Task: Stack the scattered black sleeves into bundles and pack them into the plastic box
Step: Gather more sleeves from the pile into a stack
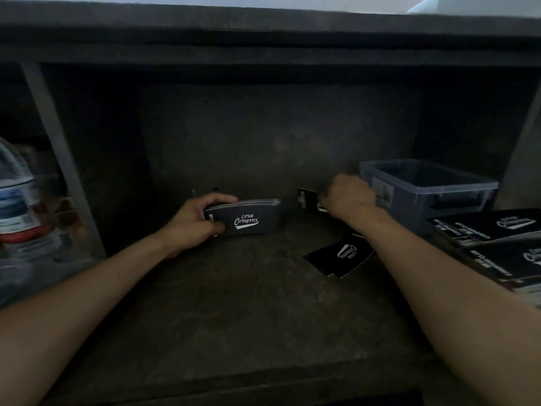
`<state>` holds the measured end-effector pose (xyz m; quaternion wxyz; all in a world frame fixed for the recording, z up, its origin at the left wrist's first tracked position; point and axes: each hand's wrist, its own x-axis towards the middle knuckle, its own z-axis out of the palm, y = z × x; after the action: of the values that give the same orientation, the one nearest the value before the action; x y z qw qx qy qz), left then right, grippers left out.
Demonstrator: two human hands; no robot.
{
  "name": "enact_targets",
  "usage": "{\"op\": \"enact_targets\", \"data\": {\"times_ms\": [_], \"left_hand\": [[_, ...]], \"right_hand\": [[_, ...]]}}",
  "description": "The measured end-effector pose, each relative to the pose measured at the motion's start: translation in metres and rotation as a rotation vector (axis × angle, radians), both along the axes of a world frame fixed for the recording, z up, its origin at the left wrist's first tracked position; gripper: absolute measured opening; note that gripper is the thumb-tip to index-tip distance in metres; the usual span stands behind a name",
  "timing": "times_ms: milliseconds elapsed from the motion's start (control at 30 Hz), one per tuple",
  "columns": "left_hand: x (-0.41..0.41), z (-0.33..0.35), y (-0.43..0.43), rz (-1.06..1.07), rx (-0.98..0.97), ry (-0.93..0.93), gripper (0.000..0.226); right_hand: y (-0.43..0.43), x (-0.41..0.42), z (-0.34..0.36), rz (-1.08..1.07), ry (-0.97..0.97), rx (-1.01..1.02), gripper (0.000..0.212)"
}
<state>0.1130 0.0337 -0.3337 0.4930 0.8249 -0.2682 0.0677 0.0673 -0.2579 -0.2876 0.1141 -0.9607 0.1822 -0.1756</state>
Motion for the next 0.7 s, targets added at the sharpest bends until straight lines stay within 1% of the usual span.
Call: {"op": "enact_targets", "data": {"times_ms": [33,67,100,133,167,200,233,267,367,400,467,567,600,633,700], "left_hand": [[0.000,0.000,-0.001,0.002,-0.005,0.003,0.061],[0.000,0.000,-0.002,0.002,-0.015,0.006,0.060],[0.000,0.000,-0.003,0.004,-0.022,0.012,0.061],[-0.001,0.001,-0.004,0.007,-0.025,0.018,0.061],[-0.003,0.001,-0.005,0.013,-0.023,0.020,0.062],[-0.004,0.001,-0.005,0.015,-0.016,0.020,0.063],[-0.005,0.002,-0.006,0.010,-0.010,0.022,0.064],[-0.006,0.002,-0.006,-0.004,-0.006,0.028,0.064],[-0.010,0.003,-0.007,-0.050,0.034,0.022,0.066],[-0.011,0.002,-0.009,-0.046,0.051,0.003,0.066],[-0.011,0.000,-0.012,-0.043,0.046,-0.049,0.058],[-0.008,-0.002,-0.013,-0.043,0.039,-0.075,0.047],[-0.007,-0.001,-0.013,-0.042,0.033,-0.052,0.046],[-0.006,-0.001,-0.013,-0.040,0.023,-0.026,0.046],[-0.005,0.000,-0.013,-0.032,0.028,-0.010,0.048]], "right_hand": [[-0.005,0.002,-0.002,-0.020,-0.131,0.040,0.024],[-0.008,0.003,-0.001,0.015,-0.258,0.144,0.021],[-0.012,0.004,0.001,0.118,-0.365,0.318,0.019],[-0.013,0.003,0.003,0.273,-0.429,0.528,0.017],[-0.011,0.001,0.003,0.435,-0.448,0.701,0.018],[-0.006,-0.001,0.002,0.573,-0.430,0.767,0.018],[-0.001,-0.002,-0.002,0.661,-0.386,0.729,0.018],[0.006,0.000,-0.007,0.705,-0.345,0.641,0.018],[0.024,0.009,-0.026,0.698,-0.312,0.433,0.009],[0.029,0.011,-0.030,0.676,-0.315,0.389,0.010],[0.035,0.011,-0.031,0.644,-0.312,0.343,0.014],[0.027,0.000,-0.013,0.618,-0.288,0.398,0.018],[0.019,-0.006,-0.003,0.594,-0.240,0.383,0.020],[0.011,-0.016,0.009,0.558,-0.140,0.329,0.022],[-0.003,-0.041,0.026,0.460,0.152,0.182,0.027]]}}
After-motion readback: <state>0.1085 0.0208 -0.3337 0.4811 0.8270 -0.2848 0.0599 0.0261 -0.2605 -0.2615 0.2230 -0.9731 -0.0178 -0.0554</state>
